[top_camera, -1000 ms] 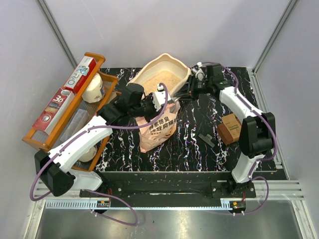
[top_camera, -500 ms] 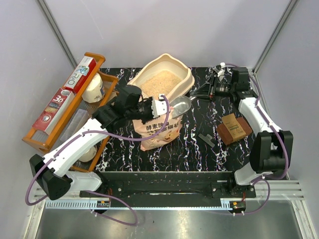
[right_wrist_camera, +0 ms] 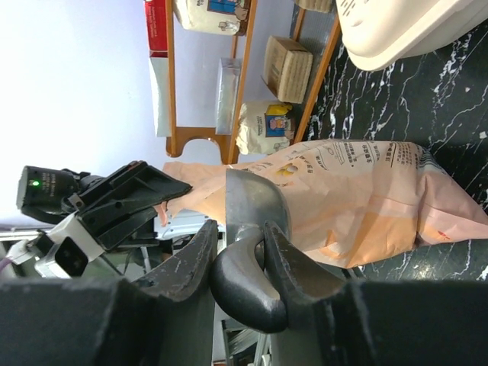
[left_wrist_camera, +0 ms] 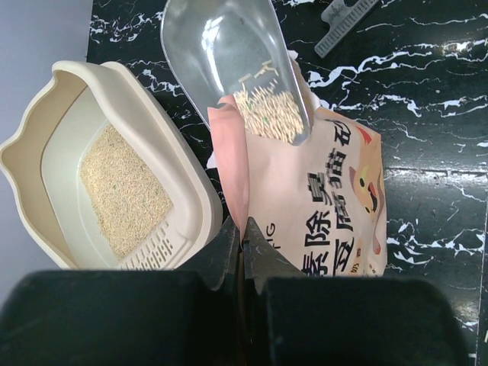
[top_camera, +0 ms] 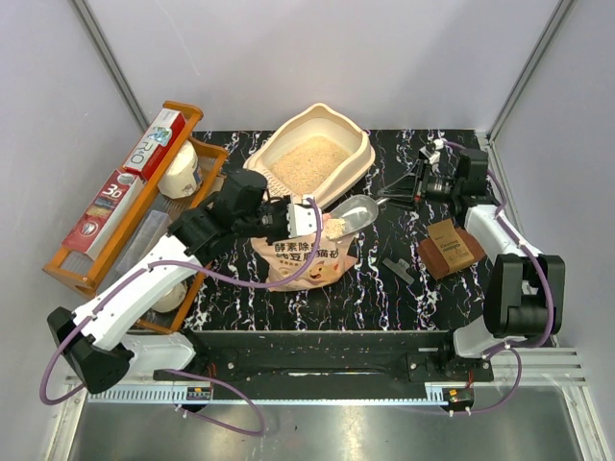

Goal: Fill the litter box with clean litter

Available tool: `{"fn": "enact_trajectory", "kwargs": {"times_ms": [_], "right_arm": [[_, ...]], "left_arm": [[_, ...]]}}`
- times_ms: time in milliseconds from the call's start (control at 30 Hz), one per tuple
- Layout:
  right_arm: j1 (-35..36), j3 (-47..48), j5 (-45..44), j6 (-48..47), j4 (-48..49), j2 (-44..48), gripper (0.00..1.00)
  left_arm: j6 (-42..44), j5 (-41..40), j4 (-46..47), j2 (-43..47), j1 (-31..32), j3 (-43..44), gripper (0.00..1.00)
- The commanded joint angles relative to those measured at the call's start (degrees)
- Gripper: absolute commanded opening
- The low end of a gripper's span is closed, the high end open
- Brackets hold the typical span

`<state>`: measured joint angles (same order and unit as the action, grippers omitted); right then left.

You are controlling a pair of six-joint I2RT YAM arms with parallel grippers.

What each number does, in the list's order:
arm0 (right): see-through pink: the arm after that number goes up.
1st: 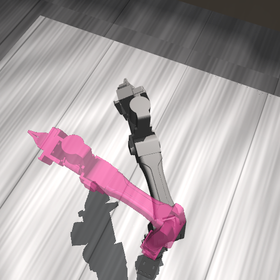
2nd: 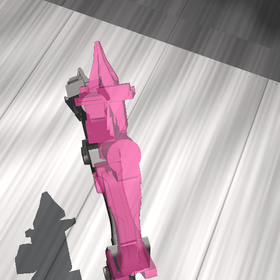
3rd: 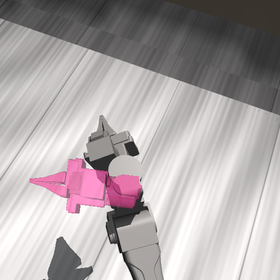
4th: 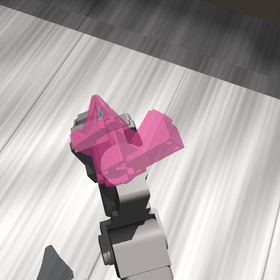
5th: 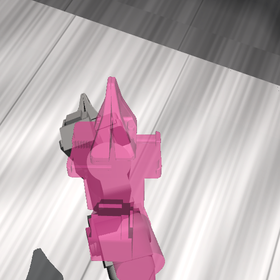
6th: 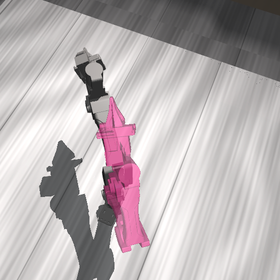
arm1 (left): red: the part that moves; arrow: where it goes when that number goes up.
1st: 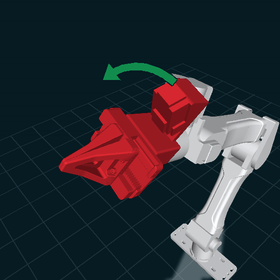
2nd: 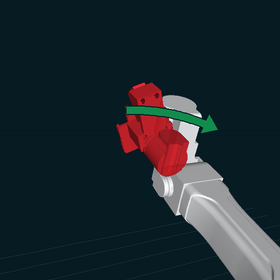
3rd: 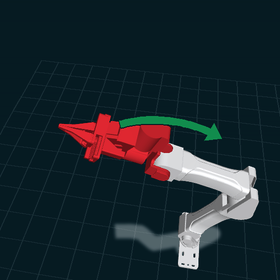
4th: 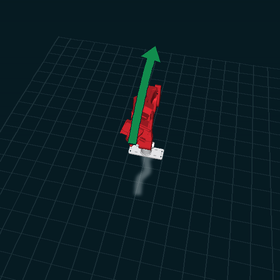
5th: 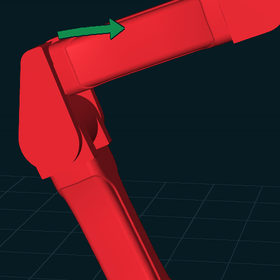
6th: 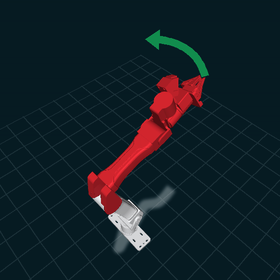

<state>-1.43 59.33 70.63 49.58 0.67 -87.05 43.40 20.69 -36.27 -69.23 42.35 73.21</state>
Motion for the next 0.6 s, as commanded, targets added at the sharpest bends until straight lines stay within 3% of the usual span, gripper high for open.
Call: {"fn": "enact_trajectory", "kwargs": {"times_ms": [0,167,367,567], "right_arm": [[-2.0,-1.6,5.9,15.6,18.6,-0.8,0.00],[-5.0,2.0,7.9,13.4,15.3,-0.8,0.00],[-5.9,-4.1,7.6,16.2,19.2,-0.4,0.00],[-6.2,-6.0,7.7,10.8,12.2,4.1,0.00]], "left_arm": [[2.7,0.4,6.2,5.5,-0.3,1.1,0.00],[1.3,0.6,6.2,5.9,-0.2,1.6,0.00],[0.8,1.0,6.9,5.4,-0.2,1.1,0.00],[-0.6,2.2,7.6,5.4,-0.2,0.5,0.00]]}}
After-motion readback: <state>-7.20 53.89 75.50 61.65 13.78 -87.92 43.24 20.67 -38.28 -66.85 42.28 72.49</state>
